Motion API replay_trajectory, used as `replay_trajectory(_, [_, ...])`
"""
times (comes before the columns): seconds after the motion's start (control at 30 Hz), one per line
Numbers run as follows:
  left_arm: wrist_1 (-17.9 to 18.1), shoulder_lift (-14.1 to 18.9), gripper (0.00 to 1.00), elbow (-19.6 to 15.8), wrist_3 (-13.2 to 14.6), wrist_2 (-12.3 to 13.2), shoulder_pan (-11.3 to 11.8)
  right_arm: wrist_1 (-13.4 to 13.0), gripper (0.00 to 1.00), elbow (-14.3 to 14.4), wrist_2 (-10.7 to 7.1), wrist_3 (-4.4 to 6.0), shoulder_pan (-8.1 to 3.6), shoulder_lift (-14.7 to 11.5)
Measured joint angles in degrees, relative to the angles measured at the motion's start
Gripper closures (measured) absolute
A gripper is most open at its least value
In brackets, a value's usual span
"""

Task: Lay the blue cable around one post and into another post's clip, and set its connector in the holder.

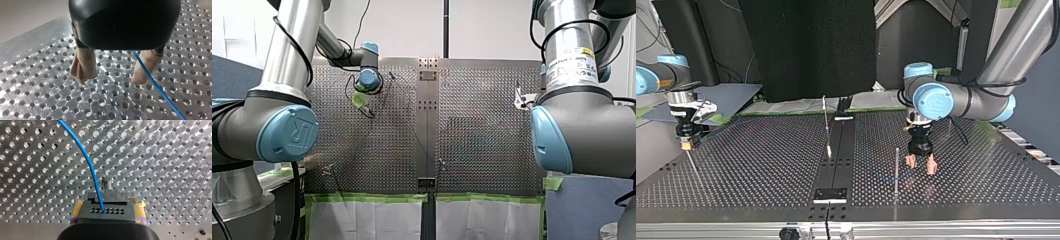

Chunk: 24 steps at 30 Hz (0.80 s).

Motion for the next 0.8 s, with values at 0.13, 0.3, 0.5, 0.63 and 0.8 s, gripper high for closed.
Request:
replay_trajectory(0.13, [0.0,0.0,0.0,0.0,0.0,0.0,0.0,0.0,0.78,0.0,-0.14,0.13,0.08,0.0])
replay_trajectory(0.3, [0.0,0.0,0.0,0.0,0.0,0.0,0.0,0.2,0.78,0.0,-0.33,0.45,0.11,0.0])
replay_trajectory(0.5, [0.0,0.0,0.0,0.0,0.0,0.0,0.0,0.4,0.78,-0.1,-0.3,1.22,0.12,0.0])
replay_trajectory(0.63, [0.0,0.0,0.0,0.0,0.0,0.0,0.0,0.8,0.78,-0.5,-0.18,1.86,0.14,0.0])
replay_trajectory(0.8, [0.0,0.0,0.0,0.0,0.0,0.0,0.1,1.5,0.78,-0.9,-0.07,2.15,0.15,0.0])
